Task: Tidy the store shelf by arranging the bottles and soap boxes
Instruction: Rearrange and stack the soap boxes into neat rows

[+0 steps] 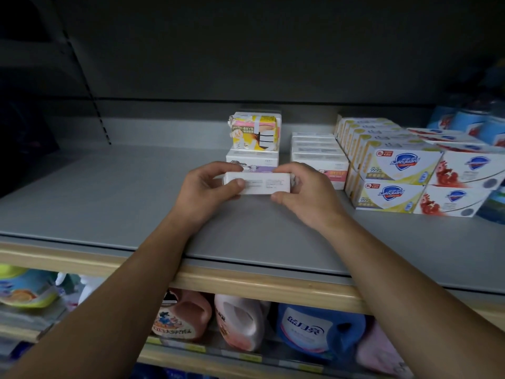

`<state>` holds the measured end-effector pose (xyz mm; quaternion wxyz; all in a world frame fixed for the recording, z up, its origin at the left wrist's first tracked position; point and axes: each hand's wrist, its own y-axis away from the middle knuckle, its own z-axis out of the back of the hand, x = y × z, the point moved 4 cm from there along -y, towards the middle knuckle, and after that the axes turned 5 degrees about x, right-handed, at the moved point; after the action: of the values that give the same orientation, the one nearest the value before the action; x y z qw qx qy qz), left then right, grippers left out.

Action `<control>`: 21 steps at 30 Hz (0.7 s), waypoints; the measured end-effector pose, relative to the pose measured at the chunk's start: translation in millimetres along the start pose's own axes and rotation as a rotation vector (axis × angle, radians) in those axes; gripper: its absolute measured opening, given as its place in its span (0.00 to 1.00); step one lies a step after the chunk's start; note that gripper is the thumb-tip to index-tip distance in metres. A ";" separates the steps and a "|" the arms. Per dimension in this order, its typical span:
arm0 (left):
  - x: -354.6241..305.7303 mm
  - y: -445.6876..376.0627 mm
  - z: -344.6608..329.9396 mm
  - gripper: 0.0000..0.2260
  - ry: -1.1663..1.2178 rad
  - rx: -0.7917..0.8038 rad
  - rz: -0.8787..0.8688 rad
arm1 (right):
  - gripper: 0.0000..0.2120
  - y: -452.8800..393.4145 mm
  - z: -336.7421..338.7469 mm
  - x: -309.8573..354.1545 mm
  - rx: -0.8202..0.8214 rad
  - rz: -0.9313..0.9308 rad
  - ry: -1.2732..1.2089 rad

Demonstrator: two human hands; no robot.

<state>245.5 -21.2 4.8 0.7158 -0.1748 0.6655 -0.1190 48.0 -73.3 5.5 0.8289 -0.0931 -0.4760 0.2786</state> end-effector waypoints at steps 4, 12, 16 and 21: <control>-2.4 -2.8 3.1 0.11 -0.096 -0.011 -0.093 | 0.21 -1.0 0.6 5.2 -0.024 0.096 -0.034; 6.0 -3.2 2.5 0.04 0.039 -0.037 0.062 | 0.22 0.9 1.7 8.4 -0.051 0.109 -0.027; 7.8 -3.1 -0.6 0.10 -0.354 -0.069 0.052 | 0.18 0.3 2.9 1.7 -0.033 0.025 -0.055; 10.1 -2.0 -2.9 0.16 -0.627 -0.071 0.012 | 0.10 0.0 3.6 -4.8 0.014 -0.083 -0.023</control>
<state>243.6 -27.4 -3.8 0.8802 -0.2237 0.4173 -0.0318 43.1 -76.4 3.9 0.8350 -0.0643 -0.4869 0.2481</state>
